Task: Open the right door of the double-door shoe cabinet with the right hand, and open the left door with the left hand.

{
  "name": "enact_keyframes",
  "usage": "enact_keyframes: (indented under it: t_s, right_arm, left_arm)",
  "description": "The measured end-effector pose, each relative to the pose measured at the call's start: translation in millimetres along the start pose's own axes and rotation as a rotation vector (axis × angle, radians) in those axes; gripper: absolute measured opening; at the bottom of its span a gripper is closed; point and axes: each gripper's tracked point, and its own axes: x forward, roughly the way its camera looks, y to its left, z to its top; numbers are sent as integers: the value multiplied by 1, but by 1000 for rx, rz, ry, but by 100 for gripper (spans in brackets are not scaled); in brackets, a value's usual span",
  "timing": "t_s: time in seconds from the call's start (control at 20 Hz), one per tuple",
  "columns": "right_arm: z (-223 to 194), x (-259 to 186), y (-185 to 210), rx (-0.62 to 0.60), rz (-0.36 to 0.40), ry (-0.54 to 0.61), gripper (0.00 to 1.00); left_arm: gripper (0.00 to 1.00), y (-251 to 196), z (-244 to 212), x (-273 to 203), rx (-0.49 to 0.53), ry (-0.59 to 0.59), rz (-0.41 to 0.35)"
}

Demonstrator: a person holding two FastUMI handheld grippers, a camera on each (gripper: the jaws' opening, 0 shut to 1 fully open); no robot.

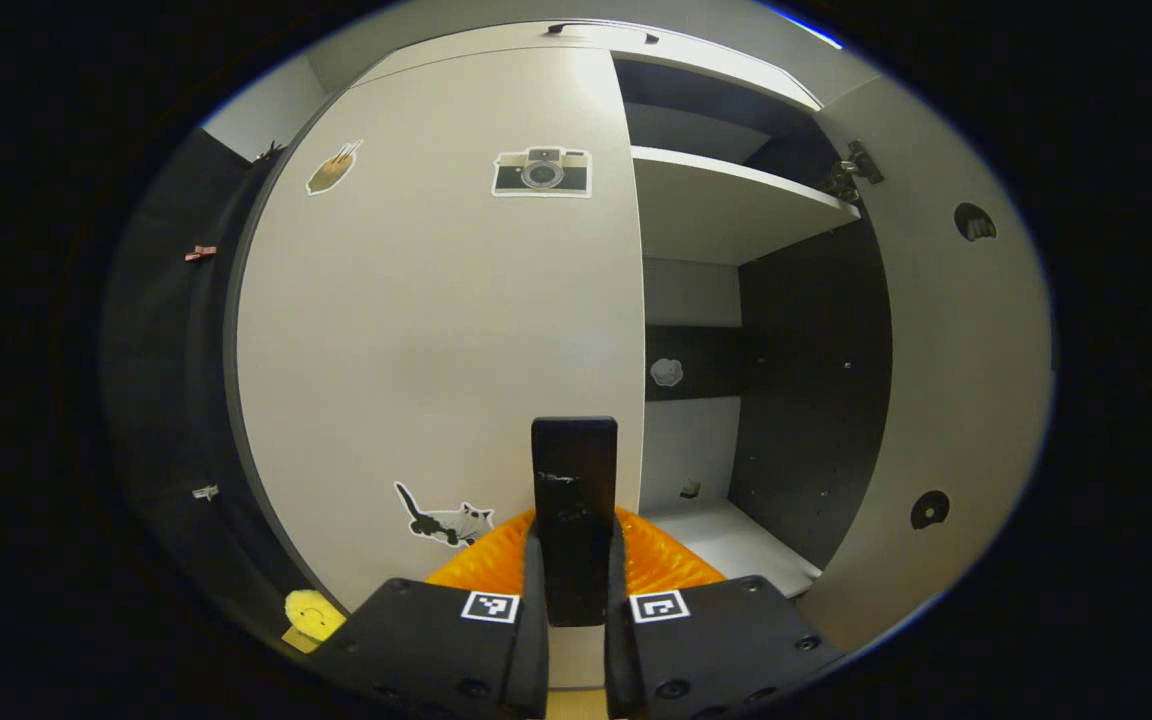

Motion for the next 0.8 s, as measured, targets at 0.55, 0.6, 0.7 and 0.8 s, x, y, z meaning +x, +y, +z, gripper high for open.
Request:
enact_keyframes:
  t_s: [0.55, 0.6, 0.7, 0.8]
  right_arm:
    - [-2, -10, -4, -24, -59, 14, 100]
    - [-4, -13, 2, -28, -59, 16, 100]
    - [-6, -24, 13, -45, -69, 12, 100]
    - [-9, -29, 20, -56, -81, 10, 100]
  left_arm:
    - [17, 6, -2, -16, -61, -35, -77]
    - [17, 6, -3, -17, -77, -35, -88]
    - [17, 9, -2, -19, -85, -46, -101]
    - [17, 11, -2, -20, -82, -58, -104]
